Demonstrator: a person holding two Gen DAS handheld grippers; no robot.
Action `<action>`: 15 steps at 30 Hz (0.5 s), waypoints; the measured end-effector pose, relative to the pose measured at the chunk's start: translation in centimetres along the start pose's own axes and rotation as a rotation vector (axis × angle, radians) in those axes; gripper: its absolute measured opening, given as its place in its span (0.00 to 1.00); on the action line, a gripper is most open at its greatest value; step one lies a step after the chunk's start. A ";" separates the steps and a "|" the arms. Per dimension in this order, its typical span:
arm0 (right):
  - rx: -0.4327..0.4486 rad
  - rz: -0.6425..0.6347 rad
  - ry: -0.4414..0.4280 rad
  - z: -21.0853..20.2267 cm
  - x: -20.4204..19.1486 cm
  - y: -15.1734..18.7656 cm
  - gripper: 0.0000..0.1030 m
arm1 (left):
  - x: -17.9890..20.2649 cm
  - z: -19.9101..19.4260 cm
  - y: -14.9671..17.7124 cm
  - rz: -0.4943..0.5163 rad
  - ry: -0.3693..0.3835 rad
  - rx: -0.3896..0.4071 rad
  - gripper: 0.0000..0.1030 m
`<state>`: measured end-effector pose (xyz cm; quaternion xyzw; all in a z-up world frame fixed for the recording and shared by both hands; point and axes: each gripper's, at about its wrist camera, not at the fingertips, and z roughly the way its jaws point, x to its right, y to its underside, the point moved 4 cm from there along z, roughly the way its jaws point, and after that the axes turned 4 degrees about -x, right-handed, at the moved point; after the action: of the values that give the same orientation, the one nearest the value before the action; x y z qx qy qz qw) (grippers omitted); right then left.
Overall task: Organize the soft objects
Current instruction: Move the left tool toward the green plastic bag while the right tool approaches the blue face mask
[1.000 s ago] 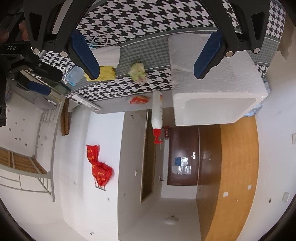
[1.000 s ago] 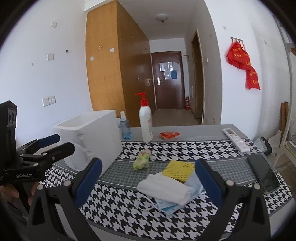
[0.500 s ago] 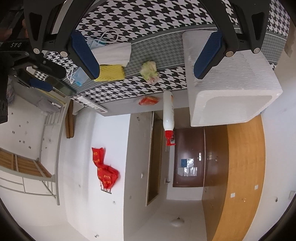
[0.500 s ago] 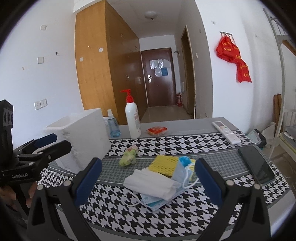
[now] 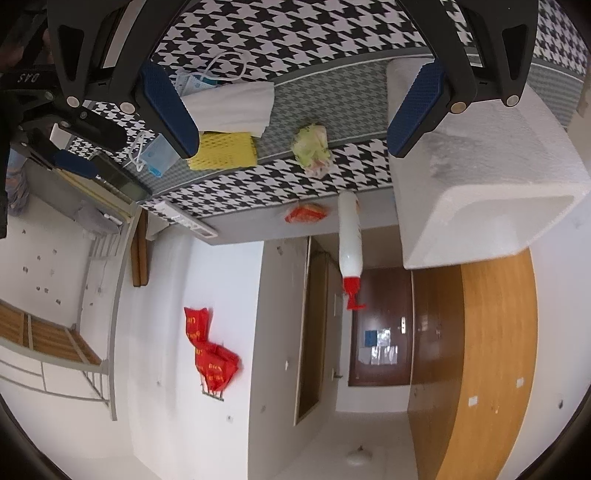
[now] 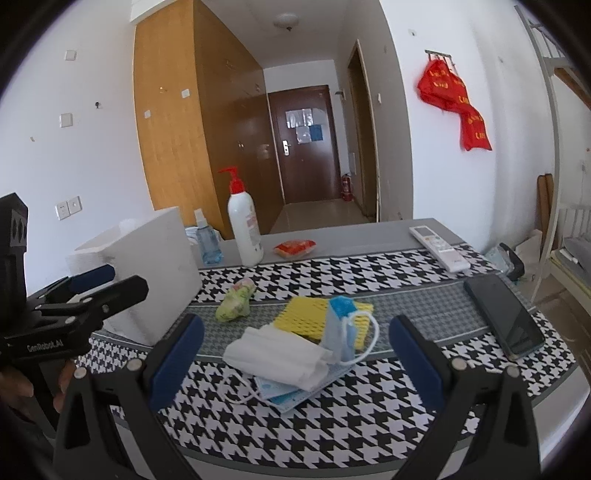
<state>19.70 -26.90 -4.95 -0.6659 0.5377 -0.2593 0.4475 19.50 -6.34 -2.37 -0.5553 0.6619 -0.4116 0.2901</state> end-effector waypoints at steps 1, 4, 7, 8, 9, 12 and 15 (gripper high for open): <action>-0.003 0.003 0.006 0.1 0.3 0.1 0.99 | 0.1 0.3 0.1 0.002 -0.002 -0.008 0.99; -0.011 0.024 0.003 0.4 1.1 0.2 0.99 | 0.6 1.3 0.1 0.018 -0.015 -0.025 0.99; -0.019 0.032 0.008 0.7 1.7 0.4 0.99 | 0.7 2.1 0.0 0.012 -0.019 -0.041 0.99; -0.020 0.032 0.007 0.8 1.7 0.4 0.99 | 0.7 2.4 0.0 0.009 -0.023 -0.046 0.99; -0.020 0.033 0.006 0.8 1.8 0.4 0.99 | 0.7 2.8 0.0 0.005 -0.029 -0.051 0.99; -0.025 0.035 0.006 1.1 2.1 0.4 0.99 | 0.9 3.7 -0.1 0.009 -0.044 -0.071 0.99; -0.032 0.035 0.009 1.3 2.2 0.5 0.99 | 1.0 4.3 -0.1 0.008 -0.056 -0.087 0.99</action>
<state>21.14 -28.57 -6.30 -0.6623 0.5553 -0.2461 0.4388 22.94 -8.28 -4.34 -0.5762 0.6729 -0.3654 0.2857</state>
